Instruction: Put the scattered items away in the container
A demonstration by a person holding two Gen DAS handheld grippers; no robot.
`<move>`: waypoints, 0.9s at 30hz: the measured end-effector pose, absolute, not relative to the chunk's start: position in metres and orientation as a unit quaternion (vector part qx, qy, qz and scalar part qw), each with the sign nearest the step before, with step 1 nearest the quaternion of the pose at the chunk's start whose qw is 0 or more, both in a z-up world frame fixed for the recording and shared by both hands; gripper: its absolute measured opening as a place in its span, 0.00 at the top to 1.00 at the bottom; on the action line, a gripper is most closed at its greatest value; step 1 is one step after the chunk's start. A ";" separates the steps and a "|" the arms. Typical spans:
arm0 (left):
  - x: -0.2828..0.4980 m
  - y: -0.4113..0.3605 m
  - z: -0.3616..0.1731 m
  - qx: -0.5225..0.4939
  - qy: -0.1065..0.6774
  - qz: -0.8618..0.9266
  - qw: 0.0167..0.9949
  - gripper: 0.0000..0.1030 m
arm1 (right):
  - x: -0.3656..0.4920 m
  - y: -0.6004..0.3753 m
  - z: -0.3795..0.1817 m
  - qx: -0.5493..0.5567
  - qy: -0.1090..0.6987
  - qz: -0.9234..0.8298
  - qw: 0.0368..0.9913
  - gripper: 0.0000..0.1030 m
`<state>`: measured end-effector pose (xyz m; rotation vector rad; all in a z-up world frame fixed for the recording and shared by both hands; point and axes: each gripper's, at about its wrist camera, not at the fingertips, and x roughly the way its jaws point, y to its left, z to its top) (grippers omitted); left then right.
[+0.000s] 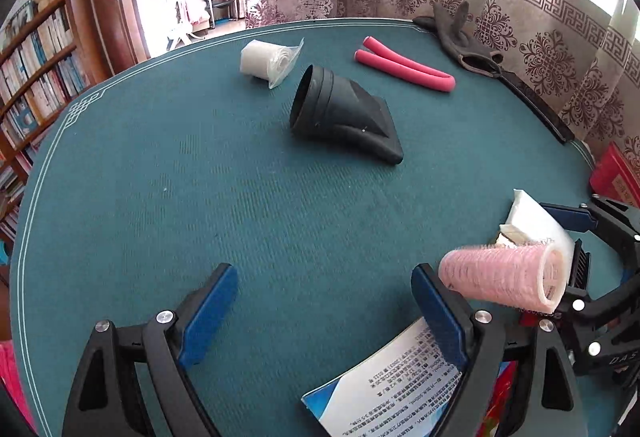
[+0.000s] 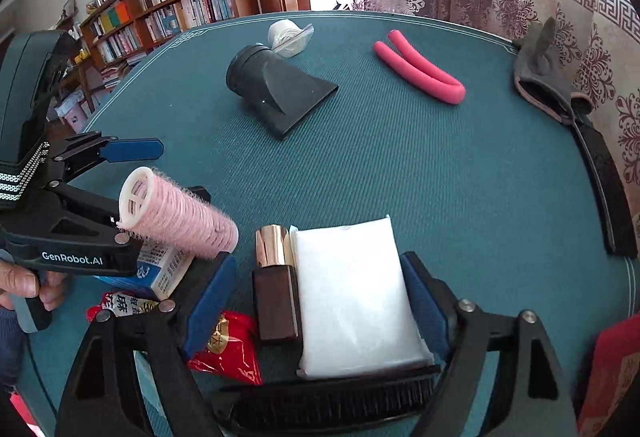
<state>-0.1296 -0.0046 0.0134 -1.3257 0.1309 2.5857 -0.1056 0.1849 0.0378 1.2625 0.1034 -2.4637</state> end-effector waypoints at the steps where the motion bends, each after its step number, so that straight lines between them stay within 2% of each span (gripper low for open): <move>1: -0.122 -0.009 0.014 -0.452 0.045 0.885 0.105 0.12 | -0.098 0.190 0.039 0.444 0.032 -0.878 0.177 0.17; 7: -0.085 -0.044 0.024 -0.442 0.003 0.895 0.068 0.12 | -0.050 0.212 0.056 0.409 0.028 -0.903 0.130 0.17; 11: -0.064 -0.048 0.034 -0.429 -0.021 0.900 0.075 0.12 | -0.030 0.217 0.056 0.407 0.033 -0.906 0.109 0.17; 27: -0.012 0.002 0.024 -0.444 0.014 0.884 0.144 0.12 | 0.010 0.228 0.037 0.429 -0.010 -0.897 0.111 0.17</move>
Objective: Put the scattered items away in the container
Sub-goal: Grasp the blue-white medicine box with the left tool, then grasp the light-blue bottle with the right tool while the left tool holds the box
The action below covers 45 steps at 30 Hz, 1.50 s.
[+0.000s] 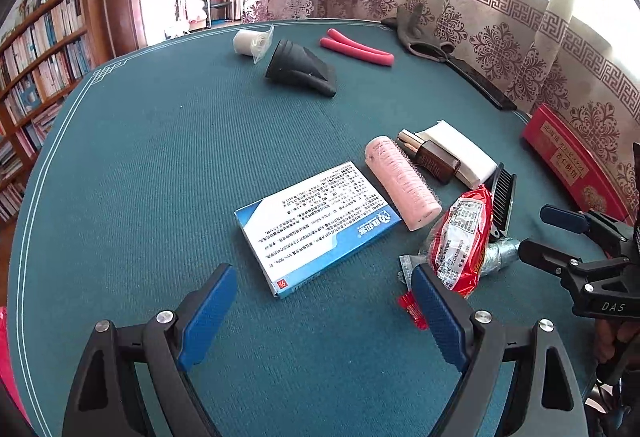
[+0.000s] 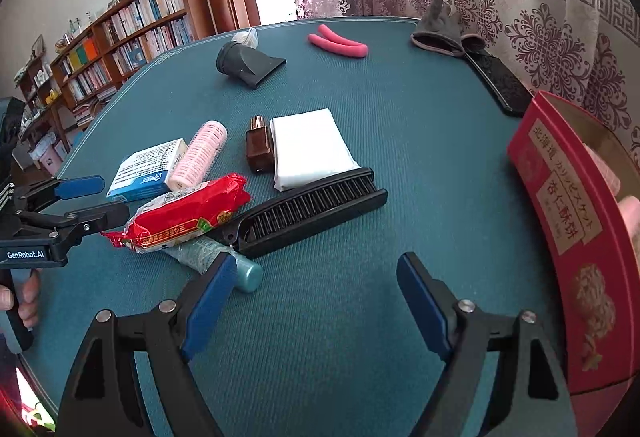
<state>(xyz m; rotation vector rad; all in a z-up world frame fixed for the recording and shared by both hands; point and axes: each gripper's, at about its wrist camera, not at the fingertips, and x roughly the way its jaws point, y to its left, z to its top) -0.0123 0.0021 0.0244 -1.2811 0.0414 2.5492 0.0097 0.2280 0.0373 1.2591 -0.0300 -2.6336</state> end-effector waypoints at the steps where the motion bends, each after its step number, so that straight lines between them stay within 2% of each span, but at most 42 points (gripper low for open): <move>1: -0.014 0.002 0.025 -0.442 0.017 0.886 0.140 0.12 | 0.011 0.229 0.036 0.431 -0.013 -0.896 0.111 0.17; 9: -0.055 -0.002 0.019 -0.442 0.032 0.886 0.139 0.12 | 0.015 0.231 0.032 0.436 -0.028 -0.892 0.111 0.17; 14: -0.064 0.019 0.008 -0.445 0.089 0.878 0.149 0.12 | 0.016 0.229 0.030 0.435 -0.024 -0.893 0.110 0.17; 20: -0.070 0.009 0.007 -0.446 0.061 0.880 0.149 0.13 | 0.017 0.222 0.028 0.430 -0.003 -0.897 0.106 0.16; 21: -0.069 0.007 0.008 -0.444 0.058 0.882 0.144 0.23 | 0.017 0.222 0.028 0.429 -0.002 -0.897 0.106 0.16; 22: -0.066 0.005 0.010 -0.442 0.055 0.884 0.140 0.40 | 0.017 0.221 0.028 0.428 -0.001 -0.898 0.106 0.16; 23: -0.064 0.002 0.012 -0.442 0.046 0.885 0.140 0.46 | 0.017 0.221 0.028 0.427 -0.001 -0.898 0.106 0.16; 31: -0.032 -0.023 0.021 -0.436 -0.030 0.892 0.116 0.46 | 0.018 0.220 0.035 0.426 -0.037 -0.893 0.141 0.16; 36: -0.020 -0.039 0.024 -0.436 -0.049 0.893 0.104 0.46 | 0.016 0.197 0.037 0.418 -0.010 -0.889 0.185 0.16; 38: -0.017 -0.043 0.023 -0.437 -0.054 0.892 0.100 0.46 | 0.009 0.190 0.033 0.423 0.000 -0.885 0.195 0.18; 41: -0.013 -0.047 0.022 -0.439 -0.059 0.891 0.097 0.46 | 0.003 0.181 0.032 0.429 0.011 -0.880 0.203 0.30; 42: -0.012 -0.048 0.021 -0.440 -0.061 0.891 0.096 0.46 | 0.003 0.177 0.032 0.432 0.014 -0.876 0.213 0.38; 45: -0.009 -0.051 0.017 -0.445 -0.066 0.888 0.095 0.46 | 0.014 0.165 0.032 0.442 0.024 -0.858 0.260 0.52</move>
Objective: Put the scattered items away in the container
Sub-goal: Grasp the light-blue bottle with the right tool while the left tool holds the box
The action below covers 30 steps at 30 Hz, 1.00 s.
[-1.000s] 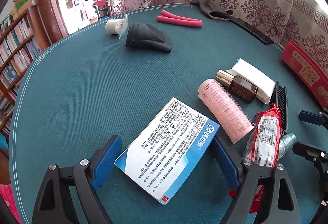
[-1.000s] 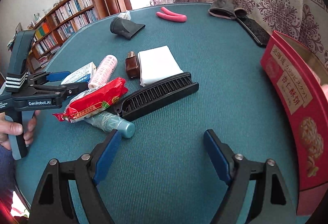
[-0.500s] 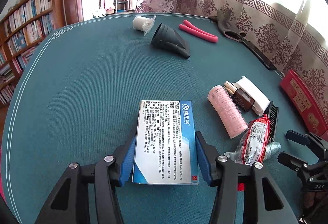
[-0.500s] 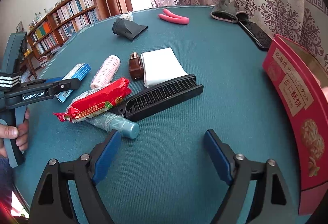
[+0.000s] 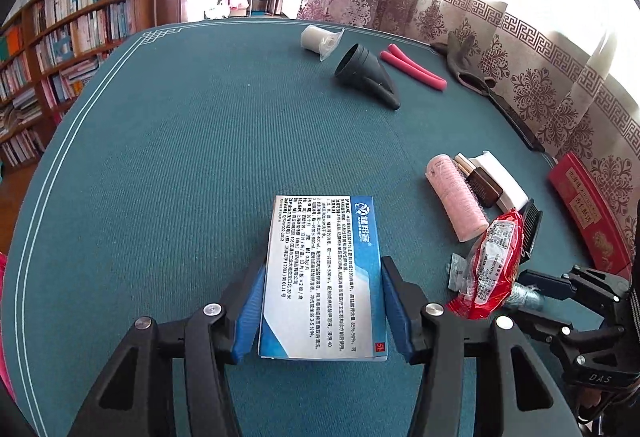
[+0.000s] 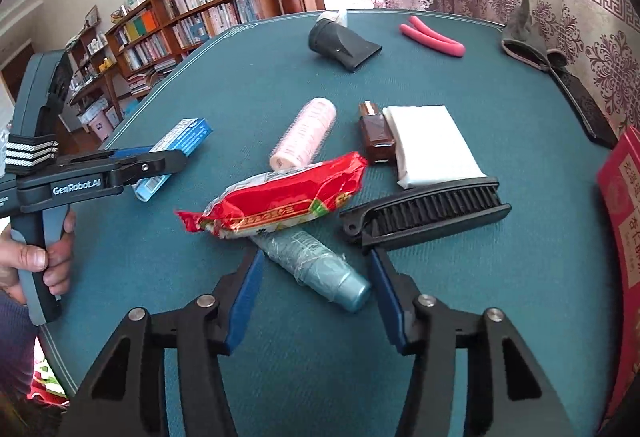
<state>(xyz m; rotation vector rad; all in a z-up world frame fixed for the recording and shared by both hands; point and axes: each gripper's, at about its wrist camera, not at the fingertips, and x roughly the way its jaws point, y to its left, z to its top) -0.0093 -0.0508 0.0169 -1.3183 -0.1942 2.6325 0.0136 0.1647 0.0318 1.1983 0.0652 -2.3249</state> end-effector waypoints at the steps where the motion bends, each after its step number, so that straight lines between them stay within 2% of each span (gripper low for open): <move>1: -0.009 -0.051 0.016 -0.446 -0.066 0.888 0.095 0.46 | 0.020 0.159 0.031 0.445 0.031 -0.851 0.276 0.54; 4: -0.007 -0.050 0.017 -0.444 -0.064 0.888 0.097 0.46 | 0.041 0.141 0.030 0.441 0.075 -0.839 0.310 0.57; 8: -0.006 -0.047 0.018 -0.443 -0.066 0.889 0.101 0.46 | 0.048 0.125 0.026 0.419 0.138 -0.857 0.268 0.57; 12: -0.002 -0.045 0.023 -0.437 -0.066 0.891 0.101 0.46 | 0.029 0.122 0.024 0.416 0.124 -0.870 0.234 0.58; 15: 0.002 -0.046 0.029 -0.432 -0.066 0.894 0.099 0.46 | 0.024 0.123 0.024 0.414 0.117 -0.875 0.225 0.74; 16: 0.003 -0.046 0.031 -0.429 -0.066 0.895 0.098 0.46 | 0.026 0.124 0.025 0.414 0.116 -0.875 0.223 0.76; 19: 0.005 -0.046 0.038 -0.423 -0.069 0.898 0.097 0.46 | 0.033 0.139 0.029 0.428 0.078 -0.865 0.252 0.76; 25: 0.005 -0.032 0.048 -0.418 -0.075 0.897 0.121 0.46 | 0.055 0.192 0.052 0.421 -0.072 -0.848 0.313 0.76; 30: 0.003 -0.007 0.058 -0.412 -0.060 0.898 0.143 0.46 | 0.069 0.221 0.076 0.378 -0.108 -0.869 0.301 0.76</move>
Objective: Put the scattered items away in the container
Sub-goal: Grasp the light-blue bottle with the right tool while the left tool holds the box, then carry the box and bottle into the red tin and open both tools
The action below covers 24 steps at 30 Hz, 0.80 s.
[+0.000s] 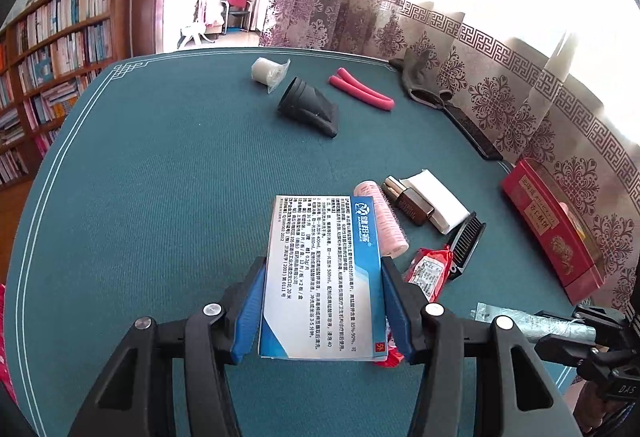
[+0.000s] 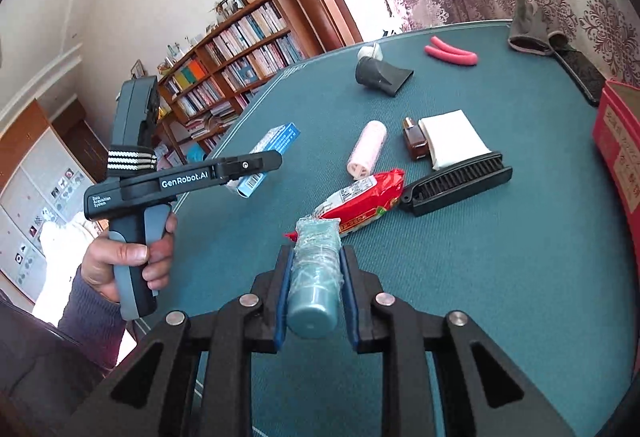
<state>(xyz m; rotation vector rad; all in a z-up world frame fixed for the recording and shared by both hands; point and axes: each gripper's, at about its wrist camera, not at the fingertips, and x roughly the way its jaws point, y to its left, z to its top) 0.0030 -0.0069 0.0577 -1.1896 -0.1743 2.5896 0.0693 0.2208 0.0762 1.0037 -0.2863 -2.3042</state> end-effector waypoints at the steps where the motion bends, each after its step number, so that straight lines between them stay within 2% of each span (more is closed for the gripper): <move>1: 0.003 -0.002 0.060 -0.411 -0.058 0.898 0.147 0.46 | 0.071 0.225 0.078 0.373 -0.112 -0.872 0.298 0.76; 8: 0.004 0.034 0.073 -0.405 -0.038 0.897 0.173 0.46 | 0.083 0.270 0.096 0.334 -0.144 -0.899 0.243 0.76; 17: 0.005 0.109 0.094 -0.389 0.000 0.891 0.233 0.46 | 0.100 0.363 0.117 0.273 -0.182 -0.939 0.108 0.76; 24: 0.002 0.184 0.110 -0.372 0.026 0.881 0.293 0.46 | 0.112 0.417 0.122 0.251 -0.179 -0.951 0.020 0.76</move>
